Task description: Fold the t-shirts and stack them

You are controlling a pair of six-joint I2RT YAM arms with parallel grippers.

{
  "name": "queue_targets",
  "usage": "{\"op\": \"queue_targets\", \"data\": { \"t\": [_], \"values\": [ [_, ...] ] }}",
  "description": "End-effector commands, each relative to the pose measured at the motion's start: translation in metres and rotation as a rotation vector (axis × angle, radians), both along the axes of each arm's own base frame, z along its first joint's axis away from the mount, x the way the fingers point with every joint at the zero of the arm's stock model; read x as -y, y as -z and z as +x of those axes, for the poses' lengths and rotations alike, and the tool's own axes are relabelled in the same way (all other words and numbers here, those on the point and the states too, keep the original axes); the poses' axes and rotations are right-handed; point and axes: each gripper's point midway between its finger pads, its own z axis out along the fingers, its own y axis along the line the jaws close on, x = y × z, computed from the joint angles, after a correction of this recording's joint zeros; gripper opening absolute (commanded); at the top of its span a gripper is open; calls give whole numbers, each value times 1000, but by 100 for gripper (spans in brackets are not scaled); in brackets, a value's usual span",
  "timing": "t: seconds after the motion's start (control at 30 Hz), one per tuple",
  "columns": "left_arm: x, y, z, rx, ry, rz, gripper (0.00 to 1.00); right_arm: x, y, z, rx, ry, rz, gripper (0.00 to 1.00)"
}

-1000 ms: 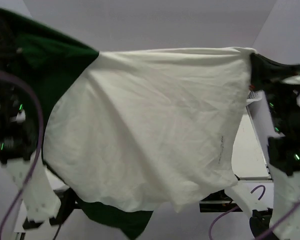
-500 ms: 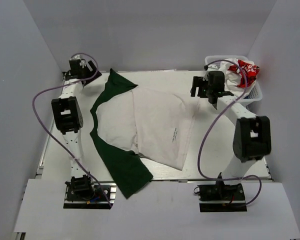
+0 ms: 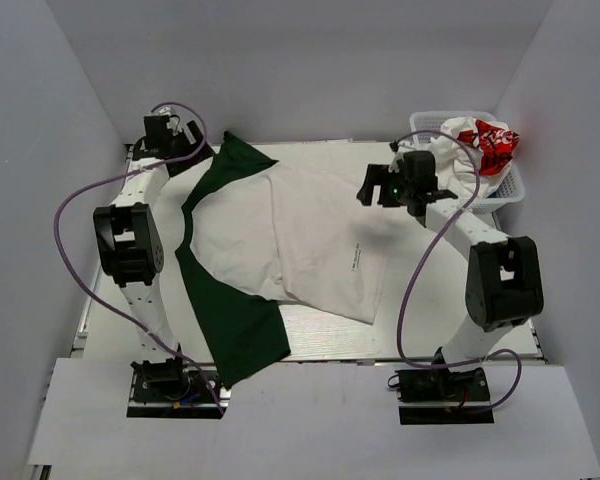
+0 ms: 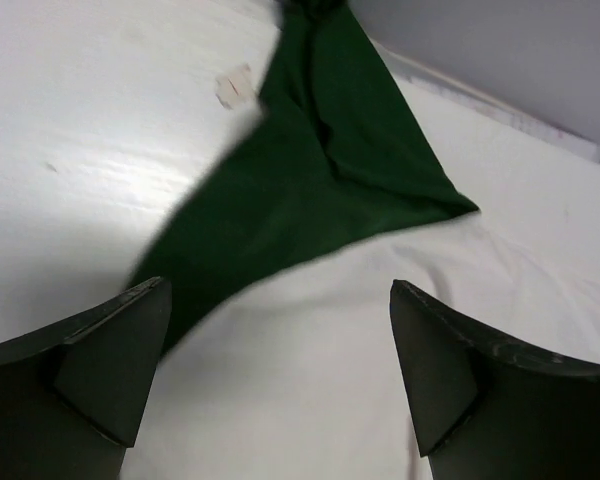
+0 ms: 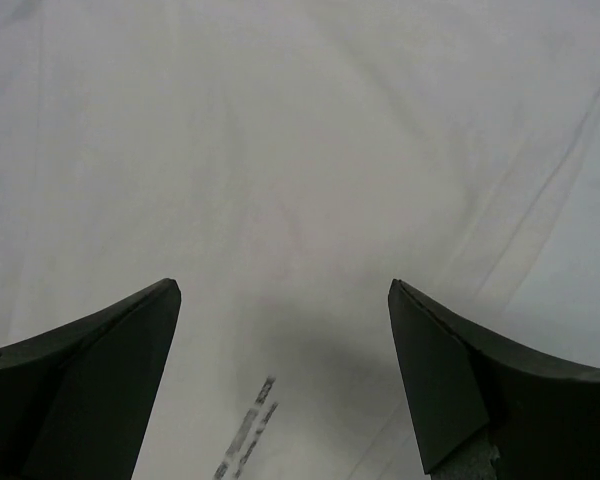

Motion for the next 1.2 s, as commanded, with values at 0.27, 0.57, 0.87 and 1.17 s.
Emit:
{"op": "queue_targets", "data": {
  "t": [0.27, 0.57, 0.87, 1.17],
  "values": [
    [63, 90, -167, -362, -16, 32, 100, -37, 79, -123, -289, -54, 97, 90],
    [43, 143, -239, -570, -97, 145, 100, 9, 142, -165, -497, 154, 23, 90],
    [37, 116, -242, -522, -99, 173, 100, 83, 133, -155, -512, 436, -68, 90],
    [76, 64, -229, -357, 87, 38, 100, 46, 41, -111, -233, 191, 7, 90]
  ]
}}
